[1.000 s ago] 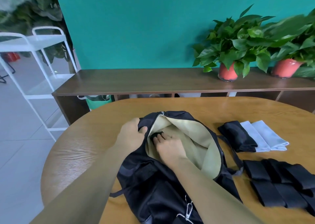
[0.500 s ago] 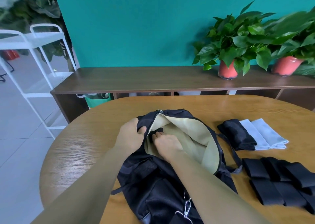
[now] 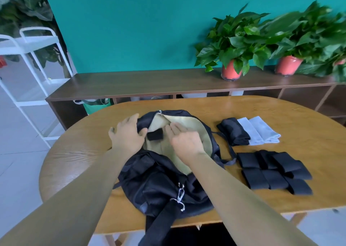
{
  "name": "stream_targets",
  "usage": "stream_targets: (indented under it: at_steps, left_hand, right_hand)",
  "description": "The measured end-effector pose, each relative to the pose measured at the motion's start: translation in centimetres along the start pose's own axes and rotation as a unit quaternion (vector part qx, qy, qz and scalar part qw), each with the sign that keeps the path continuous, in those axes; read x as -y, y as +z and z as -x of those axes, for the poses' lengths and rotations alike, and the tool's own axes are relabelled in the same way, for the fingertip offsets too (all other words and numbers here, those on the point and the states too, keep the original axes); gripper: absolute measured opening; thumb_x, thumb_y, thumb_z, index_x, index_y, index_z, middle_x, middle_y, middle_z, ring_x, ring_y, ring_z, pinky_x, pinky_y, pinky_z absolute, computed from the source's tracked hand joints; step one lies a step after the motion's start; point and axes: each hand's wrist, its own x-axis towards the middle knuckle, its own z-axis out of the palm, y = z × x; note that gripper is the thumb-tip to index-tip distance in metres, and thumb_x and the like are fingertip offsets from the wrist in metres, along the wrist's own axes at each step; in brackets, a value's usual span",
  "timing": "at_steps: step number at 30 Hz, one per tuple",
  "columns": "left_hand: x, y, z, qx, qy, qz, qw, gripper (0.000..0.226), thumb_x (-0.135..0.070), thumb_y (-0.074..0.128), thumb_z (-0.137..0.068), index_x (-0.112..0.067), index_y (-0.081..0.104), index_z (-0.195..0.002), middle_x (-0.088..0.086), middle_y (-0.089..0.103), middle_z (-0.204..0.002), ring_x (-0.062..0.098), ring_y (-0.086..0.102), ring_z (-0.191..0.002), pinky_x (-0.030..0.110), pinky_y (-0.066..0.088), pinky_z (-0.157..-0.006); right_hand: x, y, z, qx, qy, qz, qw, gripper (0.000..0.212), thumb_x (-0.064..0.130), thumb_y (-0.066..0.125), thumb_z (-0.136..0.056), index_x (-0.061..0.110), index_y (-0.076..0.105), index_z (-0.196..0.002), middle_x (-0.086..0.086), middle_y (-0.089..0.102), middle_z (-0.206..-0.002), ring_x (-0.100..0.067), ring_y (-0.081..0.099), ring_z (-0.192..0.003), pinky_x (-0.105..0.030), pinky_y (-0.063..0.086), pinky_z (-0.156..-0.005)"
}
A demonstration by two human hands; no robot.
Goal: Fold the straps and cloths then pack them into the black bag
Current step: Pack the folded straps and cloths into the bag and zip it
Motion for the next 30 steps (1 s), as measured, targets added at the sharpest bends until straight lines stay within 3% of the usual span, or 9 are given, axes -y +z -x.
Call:
stream_targets:
  at_steps: [2, 7, 10, 12, 16, 19, 22, 26, 30]
  left_hand:
    - [-0.4, 0.1, 0.8, -0.006, 0.007, -0.025, 1.0, 0.056, -0.038, 0.053, -0.093, -0.026, 0.033, -0.144, -0.001, 0.038, -0.148, 0.026, 0.034, -0.134, 0.056, 0.018, -0.111]
    - [-1.7, 0.7, 2.8, 0.0, 0.002, -0.063, 0.998, 0.059, -0.04, 0.052, -0.093, -0.026, 0.029, -0.146, 0.003, 0.023, -0.156, 0.029, 0.022, -0.141, 0.057, 0.014, -0.112]
    - [-2.4, 0.8, 3.5, 0.004, -0.005, -0.066, 0.998, 0.058, -0.039, 0.051, -0.094, -0.025, 0.03, -0.147, 0.004, 0.022, -0.156, 0.028, 0.018, -0.142, 0.057, 0.012, -0.113]
    - [-2.8, 0.8, 3.9, 0.005, -0.007, -0.07, 0.998, 0.057, -0.038, 0.05, -0.095, -0.024, 0.03, -0.147, 0.004, 0.022, -0.156, 0.028, 0.017, -0.142, 0.056, 0.012, -0.113]
    - [-3.0, 0.7, 4.5, 0.02, -0.007, -0.084, 0.996, 0.057, -0.037, 0.048, -0.096, -0.024, 0.029, -0.147, 0.004, 0.021, -0.157, 0.026, 0.014, -0.144, 0.056, 0.011, -0.113]
    - [-3.0, 0.7, 4.7, 0.027, -0.007, -0.092, 0.995, 0.057, -0.038, 0.047, -0.096, -0.023, 0.028, -0.147, 0.004, 0.018, -0.158, 0.026, 0.011, -0.145, 0.056, 0.011, -0.112]
    - [-2.8, 0.5, 4.6, 0.027, -0.003, -0.097, 0.995, 0.056, -0.036, 0.047, -0.096, -0.023, 0.029, -0.147, 0.004, 0.018, -0.158, 0.026, 0.011, -0.145, 0.056, 0.011, -0.112]
    - [-2.7, 0.1, 4.3, 0.026, 0.003, -0.098, 0.995, 0.051, -0.033, 0.048, -0.096, -0.023, 0.033, -0.144, 0.004, 0.018, -0.158, 0.026, 0.011, -0.145, 0.056, 0.011, -0.113]
    - [-2.3, -0.2, 3.8, 0.023, 0.011, -0.094, 0.995, 0.05, -0.029, 0.047, -0.097, -0.023, 0.033, -0.144, 0.004, 0.018, -0.158, 0.025, 0.012, -0.145, 0.056, 0.011, -0.113]
  right_hand:
    - [-1.5, -0.2, 2.5, -0.052, 0.02, -0.02, 0.998, 0.057, 0.005, 0.072, -0.057, 0.004, 0.064, -0.113, -0.007, 0.068, -0.103, -0.021, 0.064, -0.104, -0.031, 0.054, -0.067]
    - [-6.5, -0.3, 11.6, -0.041, 0.105, 0.006, 0.994, 0.056, 0.002, 0.061, -0.069, -0.001, 0.057, -0.125, -0.016, 0.063, -0.122, -0.031, 0.054, -0.122, -0.046, 0.047, -0.093]
    - [-9.1, 0.8, 16.6, 0.017, 0.155, 0.032, 0.987, 0.049, 0.002, 0.064, -0.068, -0.002, 0.061, -0.117, -0.018, 0.065, -0.114, -0.032, 0.057, -0.116, -0.048, 0.047, -0.09]
    - [-9.9, 1.1, 18.9, 0.039, 0.177, 0.035, 0.983, 0.032, 0.006, 0.051, -0.075, 0.002, 0.066, -0.103, -0.014, 0.069, -0.102, -0.03, 0.062, -0.106, -0.044, 0.045, -0.087]
    - [-9.5, 1.8, 22.1, 0.073, 0.191, -0.011, 0.979, 0.043, 0.015, 0.033, -0.073, 0.006, 0.07, -0.093, -0.01, 0.071, -0.094, -0.027, 0.066, -0.092, -0.042, 0.047, -0.086]
    - [-9.1, 2.1, 22.3, 0.042, 0.175, -0.02, 0.983, 0.032, 0.008, 0.051, -0.069, 0.007, 0.072, -0.094, -0.008, 0.072, -0.094, -0.022, 0.068, -0.092, -0.041, 0.049, -0.088]
    - [-8.5, 2.0, 21.1, 0.041, 0.146, -0.036, 0.988, 0.033, -0.001, 0.073, -0.05, 0.015, 0.067, -0.078, 0.002, 0.067, -0.072, -0.018, 0.067, -0.073, -0.032, 0.05, -0.072]
    - [-8.0, 2.0, 20.1, 0.046, 0.11, -0.013, 0.993, 0.031, -0.003, 0.072, -0.046, 0.016, 0.059, -0.066, 0.004, 0.055, -0.057, -0.017, 0.057, -0.056, -0.03, 0.044, -0.059]
    - [-7.8, 1.6, 20.1, -0.046, 0.118, 0.005, 0.992, 0.028, -0.009, 0.066, -0.053, 0.015, 0.055, -0.063, 0.001, 0.053, -0.056, -0.019, 0.054, -0.053, -0.03, 0.041, -0.055]
